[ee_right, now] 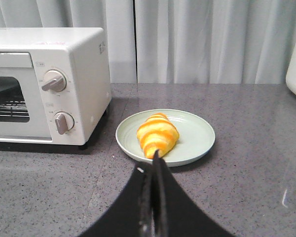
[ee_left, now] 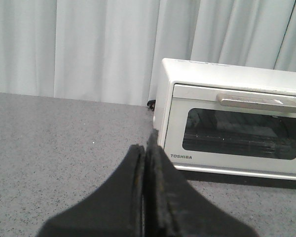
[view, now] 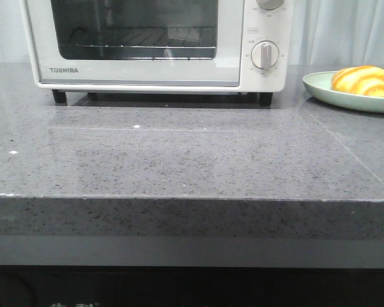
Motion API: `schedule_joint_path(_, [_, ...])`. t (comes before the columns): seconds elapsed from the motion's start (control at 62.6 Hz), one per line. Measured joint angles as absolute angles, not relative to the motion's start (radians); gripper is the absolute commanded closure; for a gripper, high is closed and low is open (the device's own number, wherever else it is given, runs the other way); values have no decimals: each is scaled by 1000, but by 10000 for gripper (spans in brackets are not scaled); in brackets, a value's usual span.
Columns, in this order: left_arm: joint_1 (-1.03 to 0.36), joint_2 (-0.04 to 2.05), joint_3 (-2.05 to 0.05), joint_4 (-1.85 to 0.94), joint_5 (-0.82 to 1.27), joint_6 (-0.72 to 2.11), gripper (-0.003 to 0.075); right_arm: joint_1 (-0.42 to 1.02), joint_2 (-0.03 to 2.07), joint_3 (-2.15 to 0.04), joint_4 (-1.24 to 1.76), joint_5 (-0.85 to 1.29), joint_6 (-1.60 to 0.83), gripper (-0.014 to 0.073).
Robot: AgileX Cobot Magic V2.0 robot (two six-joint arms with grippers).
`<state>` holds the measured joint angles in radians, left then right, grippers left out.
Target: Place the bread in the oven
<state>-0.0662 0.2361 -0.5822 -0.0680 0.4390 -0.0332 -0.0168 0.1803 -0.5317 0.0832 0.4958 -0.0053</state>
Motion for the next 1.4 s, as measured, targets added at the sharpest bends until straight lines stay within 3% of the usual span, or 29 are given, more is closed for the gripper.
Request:
schedule_joint_path(0.239, [-66, 451, -748, -66, 552, -33, 738, -17, 378, -742, 83, 605, -5, 662])
schedule_joint_path(0.75, [-66, 694, -753, -66, 568, -33, 738, -17, 597, -754, 83, 675, -5, 652])
schedule_joint_path(0.862, [-66, 711, -753, -66, 568, -33, 738, -17, 624, -754, 83, 692, -5, 511])
schedule_joint_path(0.974, [-66, 720, -753, -68, 554, -18, 738, -17, 637, -754, 83, 697, -5, 197])
schedule_joint_path(1.038, [-72, 724, -753, -75, 535, -16, 738, -17, 637, -754, 83, 697, -5, 60])
schedule_joint_path(1.101, [-94, 729, -753, -84, 509, -14, 738, -17, 637, -754, 83, 698, -5, -20])
schedule_joint_path(1.405, [-375, 845, -798, -74, 319, -12, 738, -17, 637, -754, 83, 701, -5, -40])
